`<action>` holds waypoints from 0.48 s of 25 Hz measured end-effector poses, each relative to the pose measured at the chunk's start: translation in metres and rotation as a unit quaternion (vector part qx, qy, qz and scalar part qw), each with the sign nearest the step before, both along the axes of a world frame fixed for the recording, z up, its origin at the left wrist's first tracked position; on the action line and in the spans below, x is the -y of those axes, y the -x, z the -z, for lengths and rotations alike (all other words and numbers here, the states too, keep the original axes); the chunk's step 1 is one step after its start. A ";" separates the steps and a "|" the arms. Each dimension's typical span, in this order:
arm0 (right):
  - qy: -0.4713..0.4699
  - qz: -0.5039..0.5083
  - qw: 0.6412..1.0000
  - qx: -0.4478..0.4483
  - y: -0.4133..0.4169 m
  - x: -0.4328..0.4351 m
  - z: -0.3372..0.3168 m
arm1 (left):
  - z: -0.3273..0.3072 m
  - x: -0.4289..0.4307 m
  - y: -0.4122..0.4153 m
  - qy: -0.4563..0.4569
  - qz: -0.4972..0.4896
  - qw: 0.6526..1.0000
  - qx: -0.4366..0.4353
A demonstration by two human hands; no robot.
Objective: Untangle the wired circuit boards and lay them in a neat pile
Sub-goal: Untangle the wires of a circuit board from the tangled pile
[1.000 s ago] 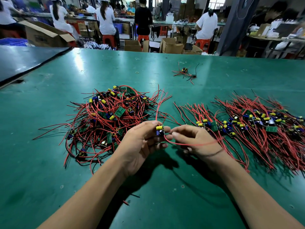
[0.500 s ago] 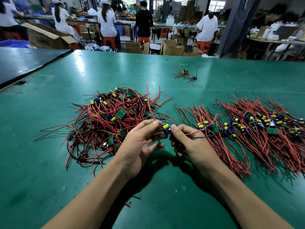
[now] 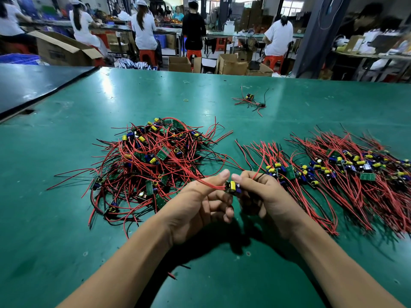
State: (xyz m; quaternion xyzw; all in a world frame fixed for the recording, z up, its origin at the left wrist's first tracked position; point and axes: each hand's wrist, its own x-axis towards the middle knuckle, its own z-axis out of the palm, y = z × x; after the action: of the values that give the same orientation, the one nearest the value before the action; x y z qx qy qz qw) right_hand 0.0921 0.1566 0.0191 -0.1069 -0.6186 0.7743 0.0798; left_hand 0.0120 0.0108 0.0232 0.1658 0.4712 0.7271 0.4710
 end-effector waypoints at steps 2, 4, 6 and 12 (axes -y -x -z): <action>0.029 -0.001 1.000 -0.001 0.000 -0.001 -0.001 | 0.001 0.000 0.000 -0.011 0.025 0.999 -0.023; 0.056 -0.017 0.998 -0.005 -0.001 -0.001 -0.002 | 0.002 0.000 0.000 -0.011 0.042 0.999 -0.025; 0.046 -0.032 0.998 -0.008 -0.001 0.000 -0.001 | 0.003 0.000 0.000 -0.016 0.059 0.998 -0.015; 0.091 -0.019 0.996 -0.011 0.002 0.000 0.002 | 0.007 -0.001 0.000 -0.037 0.047 0.998 0.002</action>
State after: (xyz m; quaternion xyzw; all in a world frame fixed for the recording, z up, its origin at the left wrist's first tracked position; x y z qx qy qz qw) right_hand 0.0899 0.1568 0.0170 -0.0939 -0.5470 0.8295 0.0618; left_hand 0.0123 0.0114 0.0165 0.2039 0.4344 0.7214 0.4992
